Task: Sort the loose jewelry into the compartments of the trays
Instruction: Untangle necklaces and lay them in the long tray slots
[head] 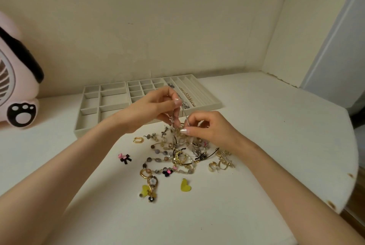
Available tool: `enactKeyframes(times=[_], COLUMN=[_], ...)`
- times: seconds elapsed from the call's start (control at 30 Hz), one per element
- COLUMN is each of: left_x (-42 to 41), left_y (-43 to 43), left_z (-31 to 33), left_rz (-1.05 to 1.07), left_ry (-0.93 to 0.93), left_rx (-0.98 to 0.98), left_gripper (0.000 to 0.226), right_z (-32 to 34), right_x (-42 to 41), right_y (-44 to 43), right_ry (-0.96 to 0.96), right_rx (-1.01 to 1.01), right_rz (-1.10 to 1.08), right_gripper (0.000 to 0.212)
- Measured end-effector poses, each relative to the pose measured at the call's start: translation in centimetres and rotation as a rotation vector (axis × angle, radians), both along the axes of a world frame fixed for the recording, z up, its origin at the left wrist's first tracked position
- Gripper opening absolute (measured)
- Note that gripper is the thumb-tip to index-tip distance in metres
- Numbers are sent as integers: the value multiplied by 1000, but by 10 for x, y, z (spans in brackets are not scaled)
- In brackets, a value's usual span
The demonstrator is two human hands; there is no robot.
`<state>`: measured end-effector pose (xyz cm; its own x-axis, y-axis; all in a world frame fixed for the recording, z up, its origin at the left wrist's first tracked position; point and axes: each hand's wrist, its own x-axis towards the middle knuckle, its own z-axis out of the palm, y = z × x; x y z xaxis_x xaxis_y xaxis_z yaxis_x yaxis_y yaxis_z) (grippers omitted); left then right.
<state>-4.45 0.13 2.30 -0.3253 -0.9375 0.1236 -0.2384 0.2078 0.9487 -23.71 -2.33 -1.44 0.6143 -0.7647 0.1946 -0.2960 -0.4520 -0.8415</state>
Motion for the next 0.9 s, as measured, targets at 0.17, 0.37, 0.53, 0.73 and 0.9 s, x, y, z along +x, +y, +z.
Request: enactKeyframes(times=[0.17,0.37,0.53,0.73,0.9], left_x=[3,8,5,16,16], left_y=[-1,-1,-1,-6,-8], left_z=[5,8,7,8,2], left_rz=[196,307,347,395,427], left_ry=[106,159,156,294,274], left_rx=[-91,-180,-223,-206,-162], left_gripper=[22,9,11,17,17], right_z=[10,11,8,8,14], right_x=[-7,-9,-10,-14,-17], right_y=[1,-2,-6,-12,-9], right_ry=[-159,-172,-112,-185,-278], right_rx=[152,103,22,37,167], right_rz=[53,-62,-185,-334,-265], right_gripper=[7,10,13,25,36])
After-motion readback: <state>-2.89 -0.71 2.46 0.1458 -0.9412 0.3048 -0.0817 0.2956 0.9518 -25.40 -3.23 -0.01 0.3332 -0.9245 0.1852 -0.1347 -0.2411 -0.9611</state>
